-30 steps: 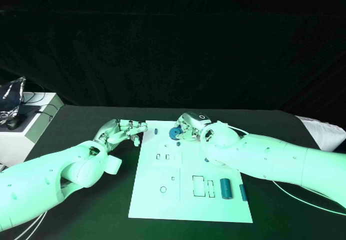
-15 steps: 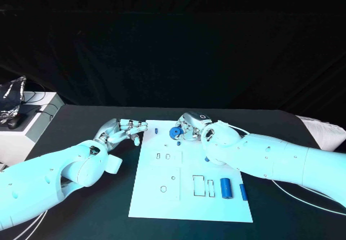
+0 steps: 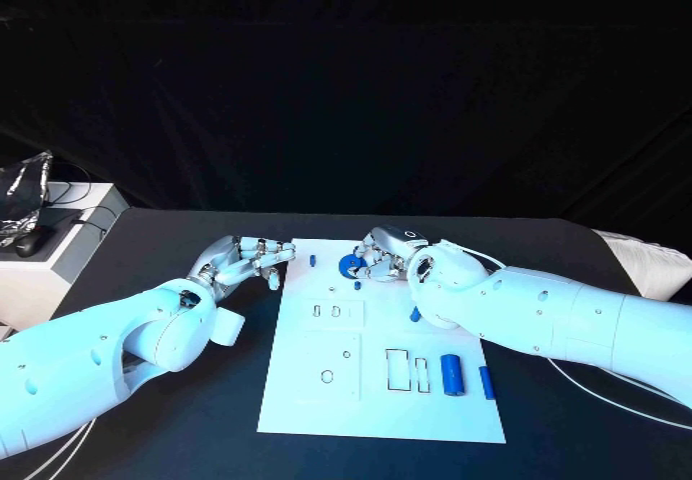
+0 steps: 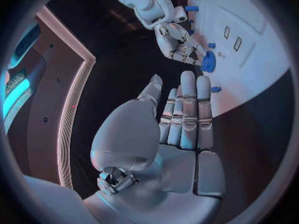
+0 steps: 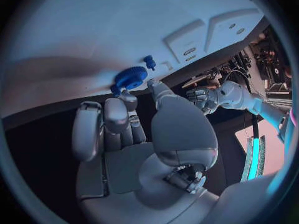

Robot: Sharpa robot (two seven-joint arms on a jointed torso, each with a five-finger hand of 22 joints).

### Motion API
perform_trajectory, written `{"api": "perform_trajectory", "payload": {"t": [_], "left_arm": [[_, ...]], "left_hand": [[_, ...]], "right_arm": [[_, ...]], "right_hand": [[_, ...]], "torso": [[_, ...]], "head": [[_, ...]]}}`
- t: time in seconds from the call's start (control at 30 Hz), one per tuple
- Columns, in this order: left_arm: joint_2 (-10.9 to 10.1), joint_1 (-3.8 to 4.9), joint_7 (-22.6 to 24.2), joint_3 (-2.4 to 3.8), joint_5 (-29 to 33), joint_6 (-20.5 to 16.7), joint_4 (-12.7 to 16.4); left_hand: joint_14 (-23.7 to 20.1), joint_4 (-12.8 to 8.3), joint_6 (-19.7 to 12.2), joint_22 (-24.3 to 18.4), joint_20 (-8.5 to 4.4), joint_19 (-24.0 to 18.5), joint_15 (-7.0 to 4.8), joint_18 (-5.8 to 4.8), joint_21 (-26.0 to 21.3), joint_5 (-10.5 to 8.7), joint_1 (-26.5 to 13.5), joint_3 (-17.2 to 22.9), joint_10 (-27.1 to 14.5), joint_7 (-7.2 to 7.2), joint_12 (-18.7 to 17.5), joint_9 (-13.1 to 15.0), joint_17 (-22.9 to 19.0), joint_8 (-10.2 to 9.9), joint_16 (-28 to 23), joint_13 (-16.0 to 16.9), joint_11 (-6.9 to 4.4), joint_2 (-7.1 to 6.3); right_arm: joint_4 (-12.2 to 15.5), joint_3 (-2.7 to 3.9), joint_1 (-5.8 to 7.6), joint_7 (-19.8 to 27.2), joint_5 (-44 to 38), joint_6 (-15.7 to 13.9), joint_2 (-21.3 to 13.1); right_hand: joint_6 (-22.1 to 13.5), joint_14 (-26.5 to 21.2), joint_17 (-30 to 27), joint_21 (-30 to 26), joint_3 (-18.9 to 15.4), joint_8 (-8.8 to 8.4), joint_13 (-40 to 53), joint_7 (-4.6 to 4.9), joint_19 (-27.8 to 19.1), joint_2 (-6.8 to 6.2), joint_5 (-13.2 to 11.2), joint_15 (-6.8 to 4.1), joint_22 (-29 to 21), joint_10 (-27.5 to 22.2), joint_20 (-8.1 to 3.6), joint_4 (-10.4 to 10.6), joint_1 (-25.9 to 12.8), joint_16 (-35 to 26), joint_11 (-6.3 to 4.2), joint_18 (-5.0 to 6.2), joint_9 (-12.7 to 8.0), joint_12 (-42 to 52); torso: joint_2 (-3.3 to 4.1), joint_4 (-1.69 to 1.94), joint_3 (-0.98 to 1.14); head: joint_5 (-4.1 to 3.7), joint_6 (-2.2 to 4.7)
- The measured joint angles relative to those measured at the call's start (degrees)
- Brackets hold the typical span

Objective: Assemble the parts on the task board

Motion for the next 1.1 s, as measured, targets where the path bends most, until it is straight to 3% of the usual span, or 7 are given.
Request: {"api": "perform_trajectory", "payload": {"t": [0.17,0.47,0.6,0.67,0.87,1.0,1.1], "left_arm": [[0.01,0.00,-0.01,0.00,0.02,0.00,-0.04],[-0.02,0.00,-0.01,0.00,0.03,0.00,-0.09],[-0.03,0.00,-0.01,0.00,0.04,-0.01,-0.10],[-0.03,0.00,0.01,0.00,0.05,-0.01,-0.12],[0.01,0.00,0.32,-0.01,0.19,0.01,-0.38],[0.01,-0.01,0.70,-0.01,0.36,0.10,-0.52],[0.04,-0.02,0.92,-0.01,0.45,0.21,-0.59]], "left_hand": [[0.00,0.00,0.00,0.00,0.00,0.00,0.00,0.00,0.00,0.00,0.00,0.00,0.00,0.00,0.00,0.00,0.00,0.00,0.00,0.00,0.00,0.00],[0.00,0.00,0.00,-0.01,0.00,0.00,0.00,0.00,0.00,0.00,0.00,0.00,-0.21,0.00,0.00,0.00,0.00,0.00,0.00,0.00,-0.21,0.00],[0.00,0.00,0.00,-0.01,0.00,0.00,0.00,0.00,0.00,0.00,0.00,0.00,-0.21,0.00,0.00,0.00,0.00,0.00,0.00,0.00,-0.21,0.00],[0.00,0.00,0.00,-0.01,0.00,0.00,0.00,0.00,0.00,0.00,0.00,0.00,-0.21,0.00,0.00,0.00,-0.01,0.00,0.00,0.00,-0.21,0.00],[-0.30,-0.16,0.00,-0.02,0.23,-0.23,0.30,0.18,0.00,0.00,0.00,-0.16,-0.21,0.00,0.00,0.00,-0.29,0.00,0.00,0.00,-0.21,0.00],[-0.30,-0.57,0.00,-0.10,0.29,-0.29,0.30,0.19,-0.14,0.00,0.25,-0.22,0.02,0.00,0.00,0.00,-0.38,0.00,0.00,0.00,-0.43,-0.25],[-0.30,-0.74,0.00,-0.13,0.29,-0.29,0.30,0.19,-0.23,0.00,0.31,-0.25,0.15,0.00,0.00,0.00,-0.44,0.00,-0.23,0.00,-0.51,-0.31]], "right_arm": [[0.02,0.00,0.01,0.02,0.31,0.48,-0.34],[1.07,-0.02,-0.01,-0.06,0.42,0.48,-1.97],[2.96,-0.02,-0.03,0.49,0.77,-1.40,-3.85],[3.90,0.01,-0.03,1.45,1.45,-3.24,-5.03],[6.96,0.53,0.63,9.24,9.65,-8.94,-10.63],[8.02,0.84,1.30,15.63,17.44,-9.56,-14.89],[7.68,0.88,1.44,19.00,21.55,-9.18,-17.16]], "right_hand": [[0.05,0.00,0.16,0.23,-0.03,0.00,0.22,-0.05,0.00,0.96,0.52,0.00,0.00,0.22,0.00,-0.03,-0.33,0.00,-0.21,0.00,0.00,0.24],[0.11,0.00,0.22,0.44,-0.02,0.00,0.31,-0.11,0.00,1.27,1.42,0.00,-0.01,0.22,0.00,-1.62,-0.05,0.22,-0.21,0.00,0.00,0.24],[0.12,0.00,0.22,0.44,0.21,0.00,0.31,-0.12,0.00,1.83,1.42,0.00,-0.01,0.22,0.00,-3.50,0.55,0.22,-0.21,0.00,0.00,0.24],[0.12,0.00,0.20,0.44,0.43,0.00,0.31,-0.12,0.00,1.35,1.15,0.00,-0.01,0.21,0.00,-4.79,1.97,0.22,-0.21,0.00,0.00,0.24],[-0.08,0.00,-0.58,-0.01,0.71,0.00,-0.17,0.07,0.00,1.21,-4.70,0.00,-0.02,0.07,0.00,-8.52,6.89,-0.23,-0.34,0.00,0.00,-0.22],[0.10,0.00,-0.63,-0.07,-0.04,0.00,-0.48,0.29,0.00,0.53,-8.85,0.00,-0.02,-0.32,0.00,-11.32,10.07,-0.31,-0.30,0.00,0.00,-0.45],[0.12,0.00,-0.59,-0.75,-1.62,0.00,-0.89,0.32,0.00,0.16,-9.86,0.00,-0.02,-0.43,0.00,-13.00,12.05,-0.77,-0.19,0.00,0.00,-1.03]], "torso": [[-0.01,0.01,-0.01],[-0.01,0.02,0.01],[-0.01,0.02,0.01],[-0.01,0.02,0.01],[-0.11,-0.10,0.01],[-0.12,-0.34,0.12],[-0.14,-0.55,0.25]], "head": [[-0.10,-0.12],[0.02,-0.04],[0.03,0.02],[0.05,0.08],[0.13,0.63],[-0.14,1.09],[-0.30,1.29]]}}
